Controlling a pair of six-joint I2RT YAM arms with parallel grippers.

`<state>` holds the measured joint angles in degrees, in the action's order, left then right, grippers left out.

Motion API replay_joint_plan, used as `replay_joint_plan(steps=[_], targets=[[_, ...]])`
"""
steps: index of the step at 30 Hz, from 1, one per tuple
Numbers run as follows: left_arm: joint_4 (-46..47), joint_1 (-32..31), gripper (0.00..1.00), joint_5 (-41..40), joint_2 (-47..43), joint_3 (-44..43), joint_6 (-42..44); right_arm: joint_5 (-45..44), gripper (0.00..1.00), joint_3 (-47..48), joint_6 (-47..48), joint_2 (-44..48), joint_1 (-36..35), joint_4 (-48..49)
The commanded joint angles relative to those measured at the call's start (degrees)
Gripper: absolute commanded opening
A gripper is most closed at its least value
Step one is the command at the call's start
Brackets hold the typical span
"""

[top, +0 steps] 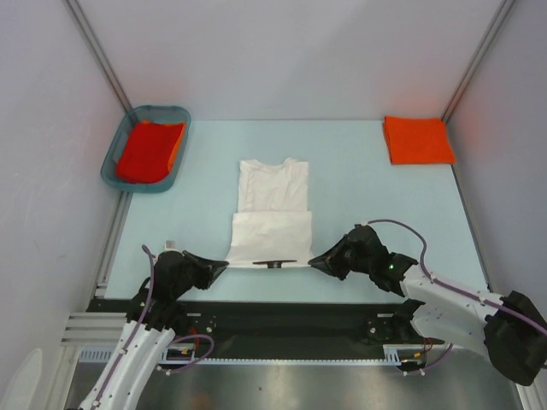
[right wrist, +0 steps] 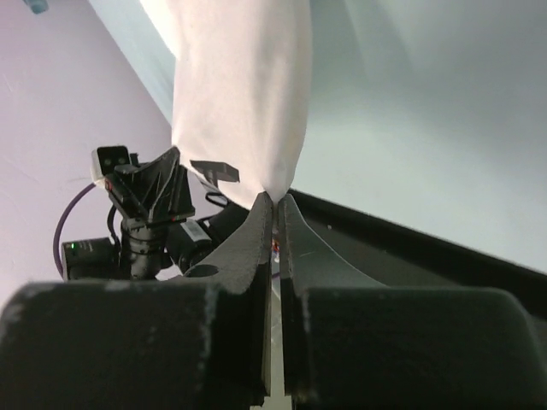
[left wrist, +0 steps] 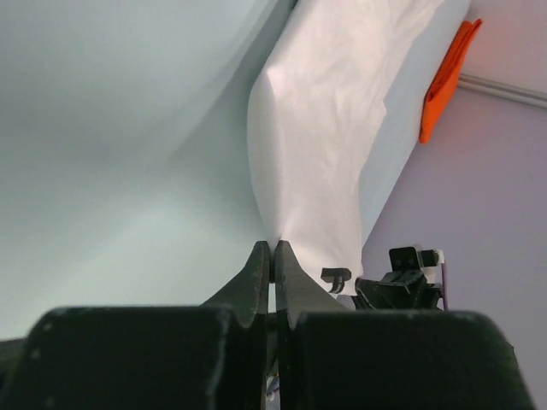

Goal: Fold and stack the t-shirts
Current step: Fold the tshirt

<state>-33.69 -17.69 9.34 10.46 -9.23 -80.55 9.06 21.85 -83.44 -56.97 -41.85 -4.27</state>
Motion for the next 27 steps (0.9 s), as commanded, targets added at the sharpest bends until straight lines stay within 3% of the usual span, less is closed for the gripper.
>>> replay_joint_plan(steps=[1,7,12,15,20,27], targets=[[-14.1,-0.1,0.00,-0.6,-3.7,-3.2,-0.7,-4.4,0.00,-1.3,-4.8,4.7,-2.9,-8.0],[-18.3,-0.1,0.00,-0.8,-5.8,-7.5,-0.4,-6.0,0.00,-0.2,-6.2,9.4,-5.5,-12.5],[-13.3,-0.1,0.00,-6.5,2.4,-15.3,9.4,-3.6,0.00,4.2,-0.8,7.8,-1.3,-13.0],[-9.2,-0.1,0.00,-9.3,13.7,-21.6,13.2,-0.5,0.00,11.0,6.2,3.8,5.8,-13.8],[3.2,0.6,0.00,-11.5,32.9,-31.4,17.7,8.9,0.00,24.0,15.0,-11.0,17.0,-13.4],[12.2,7.1,0.00,-5.6,55.1,-44.0,24.1,15.5,0.00,41.3,20.5,-29.2,22.7,-13.2]])
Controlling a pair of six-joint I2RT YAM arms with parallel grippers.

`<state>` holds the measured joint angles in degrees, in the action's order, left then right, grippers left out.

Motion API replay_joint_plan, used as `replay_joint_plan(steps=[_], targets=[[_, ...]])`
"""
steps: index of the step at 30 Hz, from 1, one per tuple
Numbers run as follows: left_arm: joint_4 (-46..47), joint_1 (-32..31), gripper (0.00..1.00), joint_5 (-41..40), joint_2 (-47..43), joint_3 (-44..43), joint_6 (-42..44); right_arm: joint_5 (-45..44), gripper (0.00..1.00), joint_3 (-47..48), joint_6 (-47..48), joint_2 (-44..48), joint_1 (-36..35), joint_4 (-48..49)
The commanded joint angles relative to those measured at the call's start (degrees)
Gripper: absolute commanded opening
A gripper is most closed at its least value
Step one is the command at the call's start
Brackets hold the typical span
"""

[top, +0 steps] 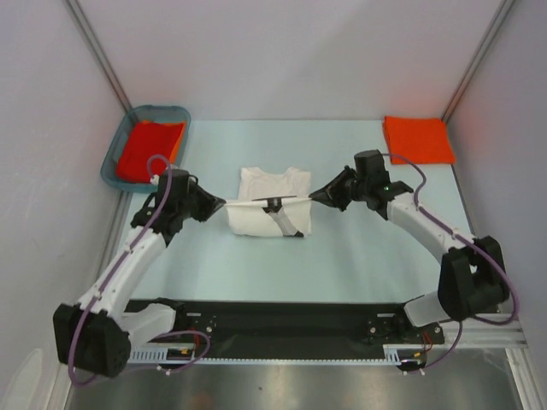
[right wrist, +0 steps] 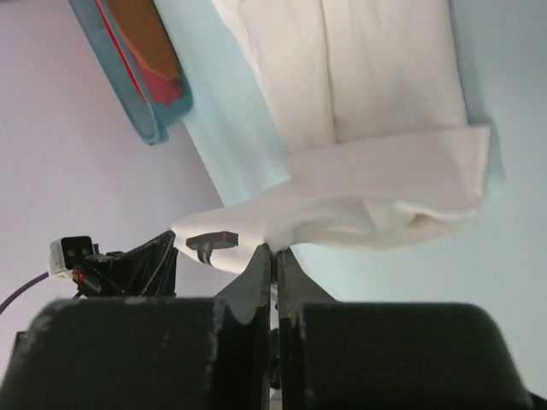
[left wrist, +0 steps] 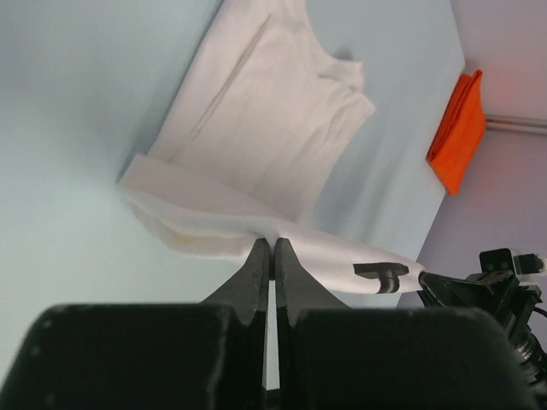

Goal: Fold and stack the t-shirts
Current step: Fold the tshirt

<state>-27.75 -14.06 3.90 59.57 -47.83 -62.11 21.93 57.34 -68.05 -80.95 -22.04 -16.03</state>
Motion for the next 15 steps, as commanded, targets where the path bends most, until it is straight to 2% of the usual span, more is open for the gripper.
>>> replay_joint_plan(steps=[1,5,10,15], targets=[[7.0,4.1,0.00,0.6,7.9,-8.0,6.2,3.4,0.00,9.4,5.8,-6.9,3.5,-1.5],[10.9,5.7,0.00,3.6,18.0,-14.7,7.6,5.9,0.00,18.1,7.5,-15.7,5.7,-3.4],[11.0,6.6,0.00,7.9,31.9,-25.5,8.8,7.7,0.00,24.6,7.5,-24.0,7.4,-3.2],[11.2,7.6,0.00,8.9,38.4,-30.9,9.0,9.1,0.00,30.8,7.7,-30.8,8.9,-3.1]])
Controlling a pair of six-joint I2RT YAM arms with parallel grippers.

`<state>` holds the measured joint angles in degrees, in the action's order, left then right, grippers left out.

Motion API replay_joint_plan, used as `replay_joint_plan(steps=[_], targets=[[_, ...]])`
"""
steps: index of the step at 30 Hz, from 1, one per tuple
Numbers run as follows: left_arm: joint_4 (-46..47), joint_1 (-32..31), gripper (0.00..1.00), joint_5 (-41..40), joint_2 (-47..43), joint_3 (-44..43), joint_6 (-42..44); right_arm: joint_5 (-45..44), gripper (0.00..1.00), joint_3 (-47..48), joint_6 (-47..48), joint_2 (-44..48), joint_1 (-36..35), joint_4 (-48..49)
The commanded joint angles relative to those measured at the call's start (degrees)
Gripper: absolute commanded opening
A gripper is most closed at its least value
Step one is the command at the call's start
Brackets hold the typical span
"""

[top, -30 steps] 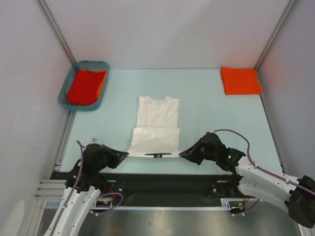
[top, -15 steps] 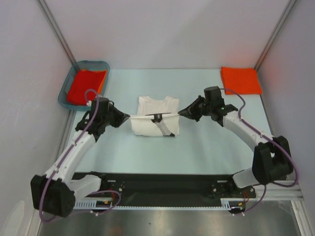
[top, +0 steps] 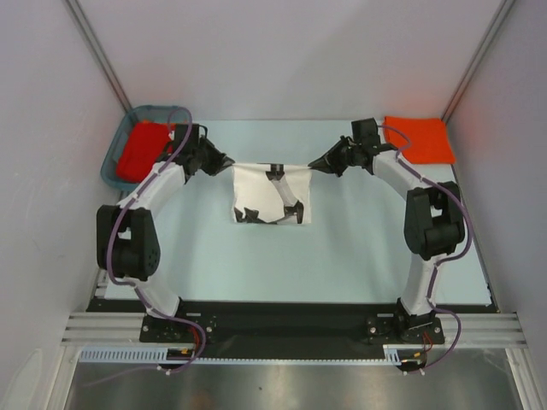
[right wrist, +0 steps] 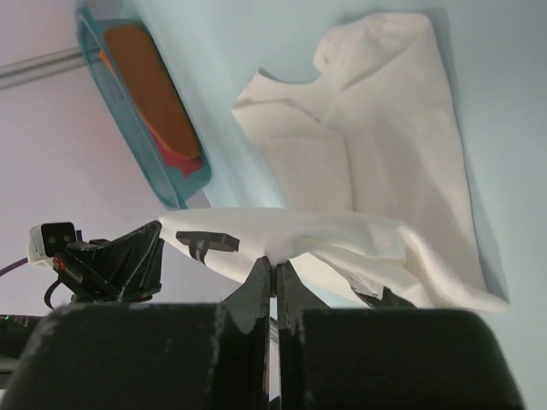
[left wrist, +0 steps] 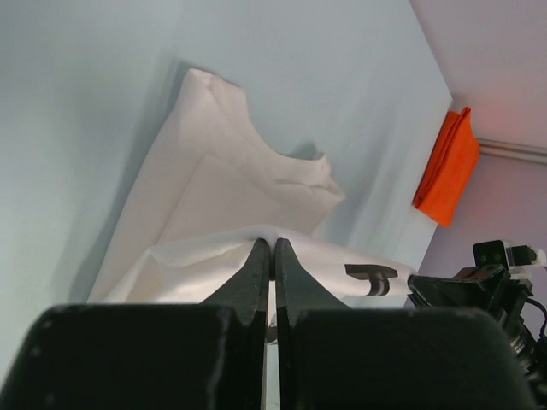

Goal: Fold and stack the t-shirts
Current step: Fold the tshirt

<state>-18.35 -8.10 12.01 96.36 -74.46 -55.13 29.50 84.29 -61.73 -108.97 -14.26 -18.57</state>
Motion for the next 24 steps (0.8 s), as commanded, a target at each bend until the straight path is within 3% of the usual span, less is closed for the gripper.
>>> replay_joint_plan(steps=[1,11,24], targets=[[2.4,1.9,0.00,1.0,2.7,-5.5,2.0,2.0,0.00,6.0,1.4,-4.0,1.3,-0.7],[5.4,3.0,0.00,6.5,14.6,-13.2,1.0,3.4,0.00,14.6,2.1,-12.9,2.8,-2.2],[5.1,3.4,0.00,8.2,22.9,-19.0,1.7,3.3,0.00,16.3,1.4,-17.5,3.5,-0.8]])
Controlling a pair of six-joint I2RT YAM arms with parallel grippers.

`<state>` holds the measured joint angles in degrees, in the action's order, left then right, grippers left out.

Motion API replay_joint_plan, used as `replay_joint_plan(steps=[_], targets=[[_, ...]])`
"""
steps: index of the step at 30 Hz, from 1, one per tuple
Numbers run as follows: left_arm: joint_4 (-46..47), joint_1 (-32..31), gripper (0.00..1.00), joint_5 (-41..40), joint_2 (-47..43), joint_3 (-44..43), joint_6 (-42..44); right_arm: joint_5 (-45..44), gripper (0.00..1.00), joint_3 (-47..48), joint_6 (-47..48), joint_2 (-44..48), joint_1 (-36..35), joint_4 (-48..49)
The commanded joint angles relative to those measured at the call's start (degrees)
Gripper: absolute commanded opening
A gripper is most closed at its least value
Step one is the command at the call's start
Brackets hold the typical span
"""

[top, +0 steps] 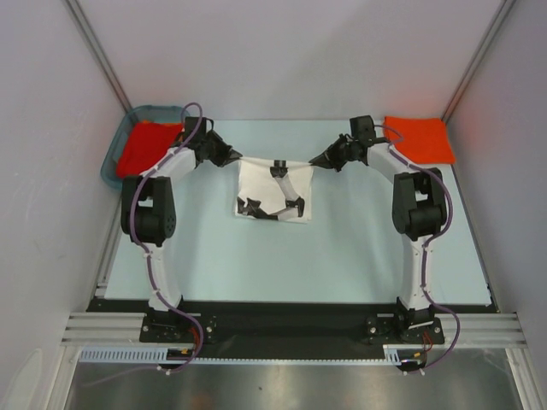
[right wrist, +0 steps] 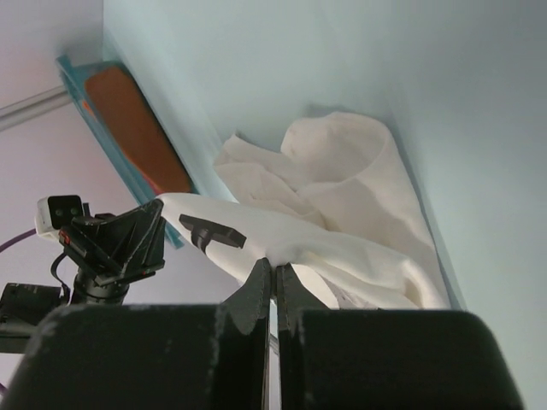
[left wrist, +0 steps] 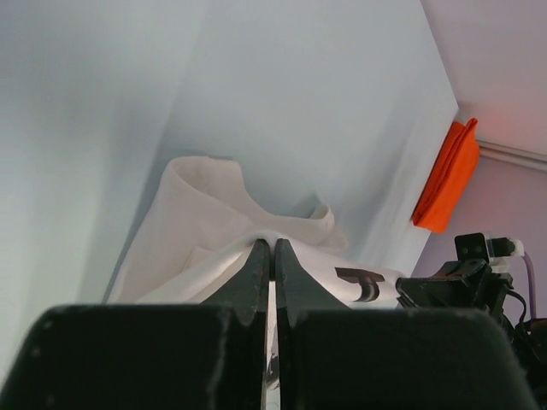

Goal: Fold and stack the t-shirts
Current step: Fold the tshirt

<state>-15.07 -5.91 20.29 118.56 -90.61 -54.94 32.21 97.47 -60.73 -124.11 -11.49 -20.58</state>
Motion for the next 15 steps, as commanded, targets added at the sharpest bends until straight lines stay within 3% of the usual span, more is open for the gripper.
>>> replay_joint_plan(steps=[1,5,6,7,9,10,11,13,15], targets=[[1.7,1.3,0.00,-0.2,1.1,-3.3,2.2,0.7,0.00,4.1,0.6,-2.9,0.7,1.1],[1.3,2.2,0.07,2.0,4.7,-6.1,2.9,-0.3,0.02,5.7,1.5,-4.9,0.9,0.8],[0.4,2.7,0.08,2.7,6.1,-6.9,3.3,-0.3,0.07,6.2,1.7,-5.7,1.0,1.0],[0.1,2.7,0.24,2.7,6.5,-8.3,4.7,0.7,0.14,7.1,2.1,-6.7,1.5,1.1],[-6.0,2.7,0.38,1.4,7.8,-12.6,8.6,1.0,0.29,10.0,3.7,-8.7,3.0,0.2],[-9.0,2.7,0.43,-0.3,10.3,-20.1,14.2,-0.1,0.35,11.8,5.5,-9.4,3.8,-1.2],[-12.8,2.7,0.45,-1.6,11.4,-24.4,16.6,-0.7,0.47,18.0,11.2,-10.3,4.5,-7.8],[-22.2,2.7,0.46,-3.9,12.3,-32.8,22.7,-0.6,0.52,24.2,16.6,-13.3,6.0,-18.6],[-22.9,2.6,0.47,-4.0,8.3,-30.1,24.6,-1.4,0.59,26.9,24.8,-12.6,6.0,-21.7]])
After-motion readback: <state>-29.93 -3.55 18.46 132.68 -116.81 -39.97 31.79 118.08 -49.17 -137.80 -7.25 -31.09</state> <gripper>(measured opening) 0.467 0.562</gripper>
